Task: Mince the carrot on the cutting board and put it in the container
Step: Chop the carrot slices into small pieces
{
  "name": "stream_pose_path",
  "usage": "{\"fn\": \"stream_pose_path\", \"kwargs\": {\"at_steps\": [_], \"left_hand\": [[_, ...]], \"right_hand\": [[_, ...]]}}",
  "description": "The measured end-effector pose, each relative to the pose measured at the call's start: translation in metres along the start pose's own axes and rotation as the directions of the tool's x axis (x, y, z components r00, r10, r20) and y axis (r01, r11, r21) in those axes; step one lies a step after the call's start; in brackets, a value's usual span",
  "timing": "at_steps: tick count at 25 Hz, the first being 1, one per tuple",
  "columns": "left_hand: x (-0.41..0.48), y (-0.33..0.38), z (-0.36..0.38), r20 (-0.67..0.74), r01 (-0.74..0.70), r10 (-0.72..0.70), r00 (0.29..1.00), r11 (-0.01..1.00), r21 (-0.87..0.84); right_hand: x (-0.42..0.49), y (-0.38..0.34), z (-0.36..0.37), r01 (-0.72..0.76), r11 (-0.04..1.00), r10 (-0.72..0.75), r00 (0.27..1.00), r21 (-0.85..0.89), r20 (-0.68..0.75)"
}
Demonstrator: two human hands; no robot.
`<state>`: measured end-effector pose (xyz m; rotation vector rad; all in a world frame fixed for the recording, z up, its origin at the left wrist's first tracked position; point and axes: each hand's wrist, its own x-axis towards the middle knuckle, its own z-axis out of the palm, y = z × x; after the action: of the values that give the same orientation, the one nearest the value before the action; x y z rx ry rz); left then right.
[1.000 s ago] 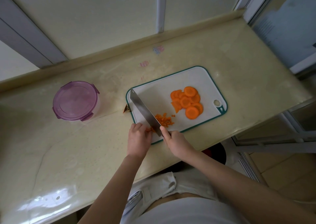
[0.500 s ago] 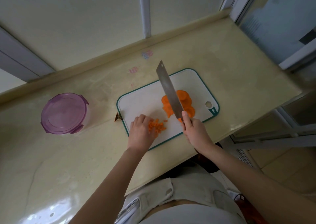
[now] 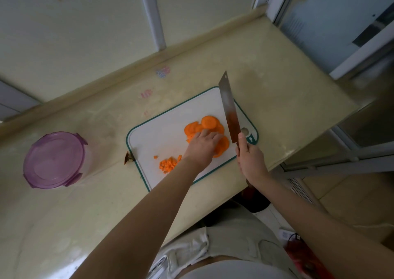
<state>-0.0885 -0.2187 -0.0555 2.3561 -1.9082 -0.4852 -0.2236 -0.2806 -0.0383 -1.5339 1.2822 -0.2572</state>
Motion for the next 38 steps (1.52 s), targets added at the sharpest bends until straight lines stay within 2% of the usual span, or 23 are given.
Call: {"fn": "stream_pose_path", "kwargs": {"at_steps": [2, 4, 6, 8, 10, 12, 14, 20, 25, 28, 33, 38], "left_hand": [[0.003, 0.006, 0.0, -0.003, -0.05, 0.05, 0.999, 0.997, 0.055], [0.007, 0.009, -0.001, 0.009, -0.023, 0.023, 1.0, 0.999, 0.046], [0.008, 0.007, -0.004, 0.045, 0.036, -0.034, 0.998, 0.999, -0.038], [0.008, 0.0, -0.007, 0.071, 0.043, -0.032, 0.997, 0.985, -0.167], [0.006, -0.01, -0.012, 0.022, 0.076, -0.073, 0.997, 0.94, -0.332], [0.012, -0.022, -0.019, -0.036, 0.175, -0.21, 0.977, 0.888, -0.426], [0.027, -0.031, -0.025, -0.054, 0.263, -0.315, 0.948, 0.865, -0.428], [0.058, -0.019, -0.025, 0.091, 0.341, -0.329, 0.94, 0.892, -0.295], [0.037, -0.005, -0.024, -0.038, 0.366, -0.424, 0.905, 0.819, -0.442], [0.028, 0.002, -0.022, -0.121, 0.374, -0.454, 0.883, 0.835, -0.404], [0.011, 0.002, -0.026, -0.104, 0.389, -0.512, 0.853, 0.755, -0.529], [-0.017, -0.017, -0.033, -0.201, 0.337, -0.578, 0.791, 0.686, -0.644]], "right_hand": [[0.001, 0.003, -0.002, 0.01, 1.0, -0.01, 1.0, -0.016, 0.008], [0.004, 0.004, -0.004, 0.012, 1.0, -0.012, 1.0, -0.027, 0.011], [0.008, 0.005, -0.005, 0.01, 1.0, -0.01, 1.0, -0.014, 0.013], [0.012, 0.005, -0.006, 0.007, 1.0, -0.007, 1.0, 0.005, 0.021], [0.016, 0.004, -0.007, 0.0, 1.0, 0.0, 0.999, 0.025, 0.034], [0.019, 0.001, -0.007, -0.011, 0.999, 0.009, 0.999, 0.038, 0.041], [0.021, -0.003, -0.008, -0.013, 0.999, 0.011, 0.999, 0.047, 0.052], [0.022, -0.005, -0.008, 0.002, 0.999, -0.005, 0.998, 0.051, 0.066], [0.02, 0.001, -0.007, 0.015, 1.0, -0.015, 0.997, 0.0, 0.07], [0.017, 0.0, -0.004, 0.029, 0.999, -0.027, 0.996, -0.017, 0.081], [0.008, -0.001, 0.001, 0.042, 0.999, -0.042, 0.992, 0.0, 0.118], [-0.005, -0.005, 0.01, 0.055, 0.998, -0.055, 0.989, 0.002, 0.139]]}}
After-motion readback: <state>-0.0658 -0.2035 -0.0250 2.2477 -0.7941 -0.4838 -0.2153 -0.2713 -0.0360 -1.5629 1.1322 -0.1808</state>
